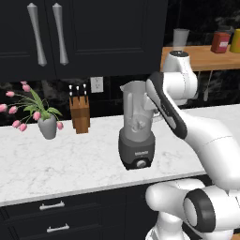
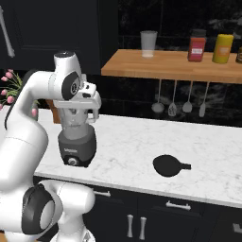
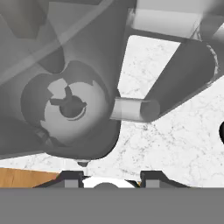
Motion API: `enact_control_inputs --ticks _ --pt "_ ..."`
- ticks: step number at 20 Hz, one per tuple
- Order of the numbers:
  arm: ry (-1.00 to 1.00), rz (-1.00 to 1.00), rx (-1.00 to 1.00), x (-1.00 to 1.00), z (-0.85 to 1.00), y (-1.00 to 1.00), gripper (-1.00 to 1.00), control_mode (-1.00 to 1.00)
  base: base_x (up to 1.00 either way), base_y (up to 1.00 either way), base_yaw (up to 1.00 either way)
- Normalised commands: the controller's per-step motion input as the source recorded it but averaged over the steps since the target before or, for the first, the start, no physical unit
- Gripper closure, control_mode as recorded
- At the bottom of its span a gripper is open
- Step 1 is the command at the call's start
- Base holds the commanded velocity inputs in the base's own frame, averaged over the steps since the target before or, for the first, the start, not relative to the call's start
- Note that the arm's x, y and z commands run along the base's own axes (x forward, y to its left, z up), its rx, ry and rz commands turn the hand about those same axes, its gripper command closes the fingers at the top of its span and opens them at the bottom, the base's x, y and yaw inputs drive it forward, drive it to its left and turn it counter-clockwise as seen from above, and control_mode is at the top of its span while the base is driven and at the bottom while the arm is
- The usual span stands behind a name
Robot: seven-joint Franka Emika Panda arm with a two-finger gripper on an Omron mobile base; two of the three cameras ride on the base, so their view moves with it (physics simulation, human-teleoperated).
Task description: Close the lid blender by securely placing the lid on top.
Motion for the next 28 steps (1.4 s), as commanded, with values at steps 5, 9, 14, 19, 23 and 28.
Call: enact_control_inputs --ticks 5,9,14,19,23,28 --pt "-0.02 -0.02 0.01 -0.15 -0.08 -0.16 -1.00 -1.00 0.00 0.00 0.00" --pt "0.00 -0.15 0.00 -0.43 -0.27 -0.29 -1.00 -1.00 0.00 0.00 0.00" --pt "0.00 -0.24 0.00 -0.40 -0.19 -0.36 -1.00 -1.00 0.00 0.00 0.00" --pt "0.00 -0.30 0.03 -0.33 -0.18 -0.57 -1.00 -1.00 0.00 0.00 0.00" --pt "0.00 -0.35 0.06 -0.18 -0.16 -0.65 -1.00 -1.00 0.00 0.00 0.00" --pt "0.00 -0.42 0.06 -0.10 -0.23 -0.75 -1.00 -1.00 0.00 0.00 0.00"
